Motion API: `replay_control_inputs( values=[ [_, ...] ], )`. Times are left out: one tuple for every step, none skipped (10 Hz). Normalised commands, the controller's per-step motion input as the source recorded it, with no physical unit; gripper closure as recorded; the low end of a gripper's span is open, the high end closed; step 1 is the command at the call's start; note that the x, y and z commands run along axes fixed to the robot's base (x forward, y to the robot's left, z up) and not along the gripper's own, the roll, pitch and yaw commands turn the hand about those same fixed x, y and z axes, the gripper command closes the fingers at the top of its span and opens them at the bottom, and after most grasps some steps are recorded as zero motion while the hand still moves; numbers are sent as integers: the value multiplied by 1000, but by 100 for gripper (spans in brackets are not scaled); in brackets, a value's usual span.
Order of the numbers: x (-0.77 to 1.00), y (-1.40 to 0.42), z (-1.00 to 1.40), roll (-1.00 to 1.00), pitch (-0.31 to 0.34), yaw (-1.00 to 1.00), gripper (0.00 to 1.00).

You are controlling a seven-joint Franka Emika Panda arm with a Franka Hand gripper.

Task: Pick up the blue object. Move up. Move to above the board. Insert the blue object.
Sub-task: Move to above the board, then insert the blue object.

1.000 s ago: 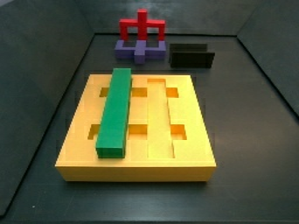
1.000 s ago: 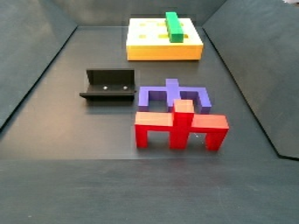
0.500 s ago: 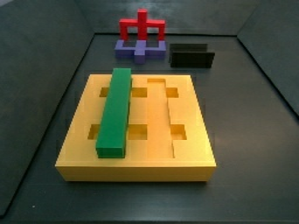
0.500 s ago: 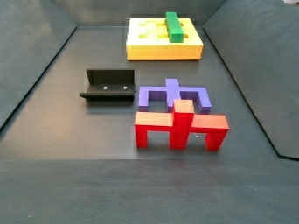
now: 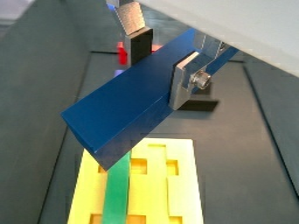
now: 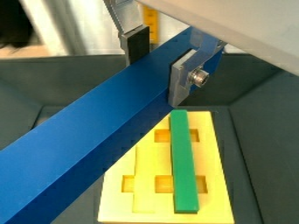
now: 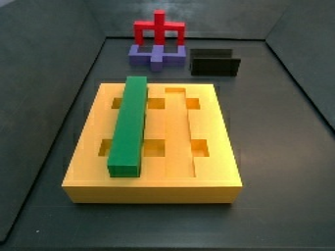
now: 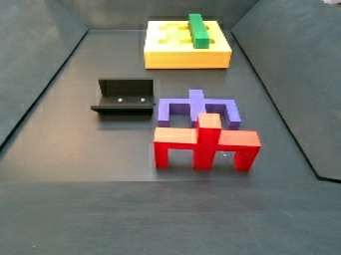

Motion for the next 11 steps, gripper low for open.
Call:
replay_control_inputs(
  values=[
    [57, -29, 27, 66, 154, 1000, 100],
    [59, -28, 27, 69, 162, 1000, 100],
    [65, -31, 29, 78, 182, 1000, 100],
    [74, -32, 26, 90, 208, 1000, 100],
    [83, -35, 21, 103, 234, 1000, 100],
    [89, -35, 20, 122, 267, 1000, 100],
    [93, -36, 28, 152, 311, 1000, 100],
    [95, -34, 22, 163, 298, 818, 100],
    [98, -35, 14, 158, 227, 481, 100],
    [94, -37, 13, 149, 180, 275, 100],
    [0, -137, -151, -51, -76, 0, 100]
  ],
)
